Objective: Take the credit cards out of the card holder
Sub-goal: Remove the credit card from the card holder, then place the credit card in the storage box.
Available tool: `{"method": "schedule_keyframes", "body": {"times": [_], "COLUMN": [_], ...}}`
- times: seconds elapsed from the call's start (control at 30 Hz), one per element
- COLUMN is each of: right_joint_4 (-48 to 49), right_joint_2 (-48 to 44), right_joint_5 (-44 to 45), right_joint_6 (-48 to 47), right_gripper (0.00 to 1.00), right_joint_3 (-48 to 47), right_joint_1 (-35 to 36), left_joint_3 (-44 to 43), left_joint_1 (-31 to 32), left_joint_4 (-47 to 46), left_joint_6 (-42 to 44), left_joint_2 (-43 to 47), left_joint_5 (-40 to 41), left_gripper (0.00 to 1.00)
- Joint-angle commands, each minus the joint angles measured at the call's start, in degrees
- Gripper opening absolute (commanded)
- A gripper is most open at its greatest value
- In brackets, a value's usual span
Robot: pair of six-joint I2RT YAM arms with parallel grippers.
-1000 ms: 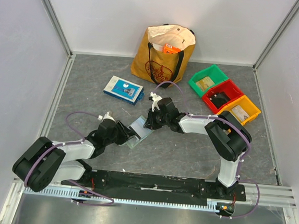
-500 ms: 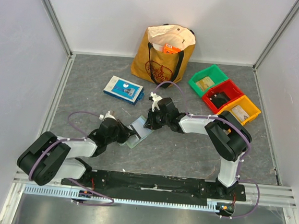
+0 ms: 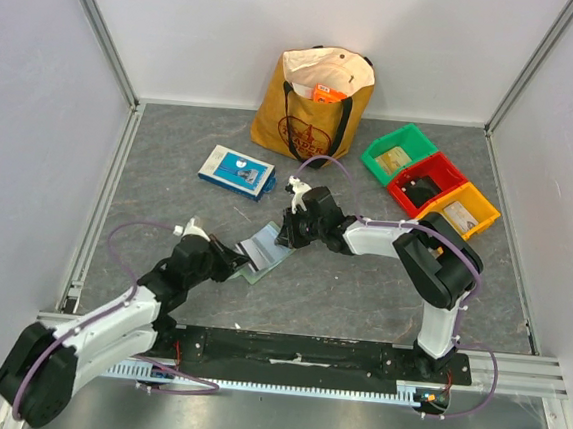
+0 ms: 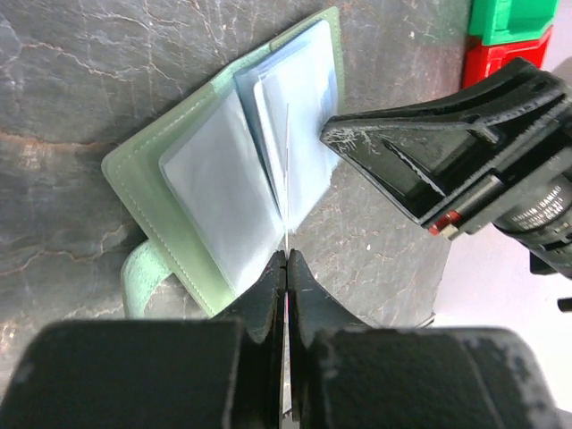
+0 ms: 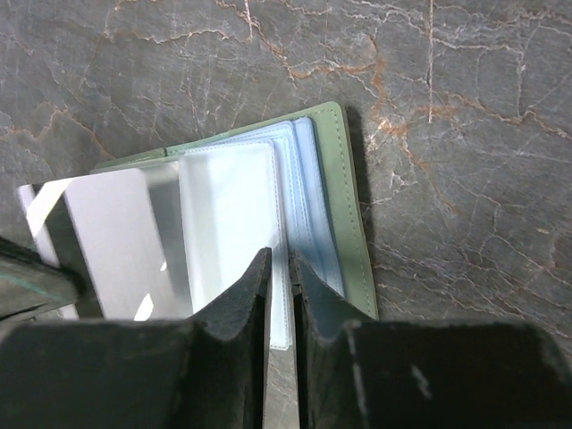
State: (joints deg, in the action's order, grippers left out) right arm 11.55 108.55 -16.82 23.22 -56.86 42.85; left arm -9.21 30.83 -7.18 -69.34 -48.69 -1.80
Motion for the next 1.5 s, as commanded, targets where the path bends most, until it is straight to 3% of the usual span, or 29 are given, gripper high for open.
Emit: {"method": "schedule_keyframes", "body": {"times": [0.0,0.23,0.37,0.5,0.7,0.9,1.07,1.2,1.3,1.47], "right_joint_4": [-3.11,-3.47,-1.54,4.24,15.68,23.32,32.99,38.1,41.09,39.7], "right_joint_2": [-2.99,-13.17,-20.73,-28.2,-33.14,-32.27,-29.19,-27.08,-26.2,-26.55], "right_joint_5": [1.0,1.79,0.3,-3.73,-10.07,-12.18,-15.17,-16.23,-16.84,-15.97], "right_joint_6": [0.07,1.91,3.23,5.77,12.36,16.84,22.56,24.59,25.73,23.28], "right_gripper": [0.23,0.53,0.71,0.83,0.87,0.87,0.82,0.72,0.56,0.11], "right_joint_3": [0.87,2.8,5.44,9.3,15.55,18.36,19.16,18.98,18.89,18.54], "right_joint_1": [-0.57,-0.57,-0.58,-0.66,-0.66,-0.4,0.48,1.27,1.45,1.45], "left_joint_3": [-0.45,-2.65,-3.18,-3.27,-3.62,-3.97,-4.32,-4.32,-4.32,-4.15], "left_joint_1": [-0.07,0.02,0.02,-0.07,-0.15,0.02,-0.07,-0.07,0.02,-0.15], "left_joint_4": [12.0,14.21,11.15,5.36,-3.44,-11.79,-15.58,-18.04,-18.92,-19.01], "left_joint_6": [3.24,9.83,11.68,13.44,15.02,15.46,15.29,14.32,13.97,13.44], "left_joint_2": [10.43,21.61,24.77,26.27,26.89,25.93,23.99,22.41,21.79,21.18], "left_joint_5": [1.63,-0.04,-1.79,-4.08,-6.81,-9.53,-11.03,-11.99,-12.43,-13.22], "left_gripper": [0.02,0.02,0.02,0.02,0.02,0.02,0.02,0.02,0.02,0.02]}}
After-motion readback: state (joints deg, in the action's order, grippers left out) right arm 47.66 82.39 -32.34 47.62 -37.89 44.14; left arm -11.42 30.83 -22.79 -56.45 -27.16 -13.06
